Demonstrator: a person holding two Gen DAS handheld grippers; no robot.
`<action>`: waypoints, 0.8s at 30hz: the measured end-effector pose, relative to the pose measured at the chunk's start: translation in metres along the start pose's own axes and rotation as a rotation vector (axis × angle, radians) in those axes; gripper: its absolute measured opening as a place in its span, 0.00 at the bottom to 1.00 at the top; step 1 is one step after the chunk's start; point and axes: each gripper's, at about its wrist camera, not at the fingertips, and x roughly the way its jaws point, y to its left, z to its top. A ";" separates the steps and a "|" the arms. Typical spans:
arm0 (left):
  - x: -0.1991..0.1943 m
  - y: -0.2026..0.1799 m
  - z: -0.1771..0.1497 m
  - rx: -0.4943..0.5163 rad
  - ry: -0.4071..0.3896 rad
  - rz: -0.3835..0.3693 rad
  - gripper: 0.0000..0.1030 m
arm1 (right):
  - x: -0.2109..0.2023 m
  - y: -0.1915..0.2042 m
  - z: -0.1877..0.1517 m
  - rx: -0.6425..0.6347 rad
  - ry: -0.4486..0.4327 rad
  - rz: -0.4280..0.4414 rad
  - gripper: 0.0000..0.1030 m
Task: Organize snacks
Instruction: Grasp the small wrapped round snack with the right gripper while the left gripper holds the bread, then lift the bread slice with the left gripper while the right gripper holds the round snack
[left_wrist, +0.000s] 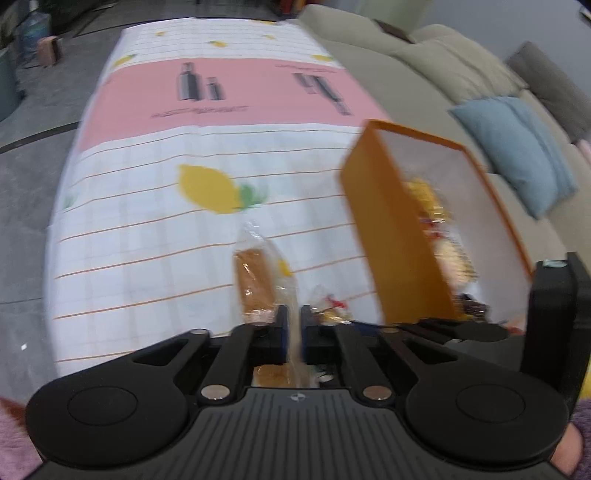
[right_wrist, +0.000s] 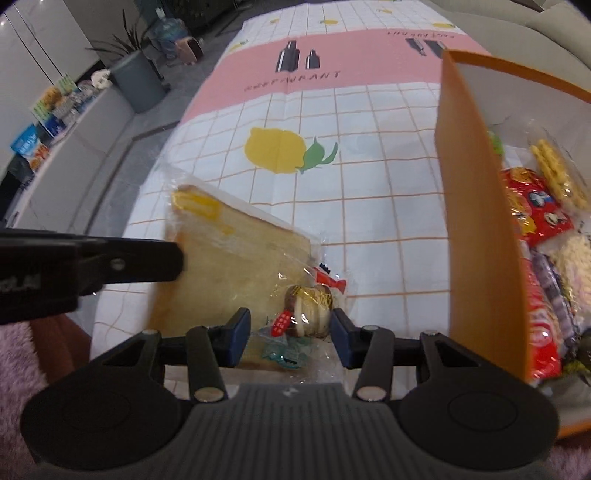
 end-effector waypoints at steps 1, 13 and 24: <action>0.000 -0.007 0.000 0.009 0.000 -0.012 0.01 | -0.006 -0.005 -0.002 0.005 -0.009 0.008 0.45; 0.033 -0.041 0.003 0.074 0.055 -0.048 0.01 | -0.044 -0.027 -0.018 0.030 -0.107 0.075 0.45; 0.008 0.007 -0.001 0.007 -0.011 0.088 0.48 | -0.031 -0.020 -0.021 0.001 -0.078 0.085 0.45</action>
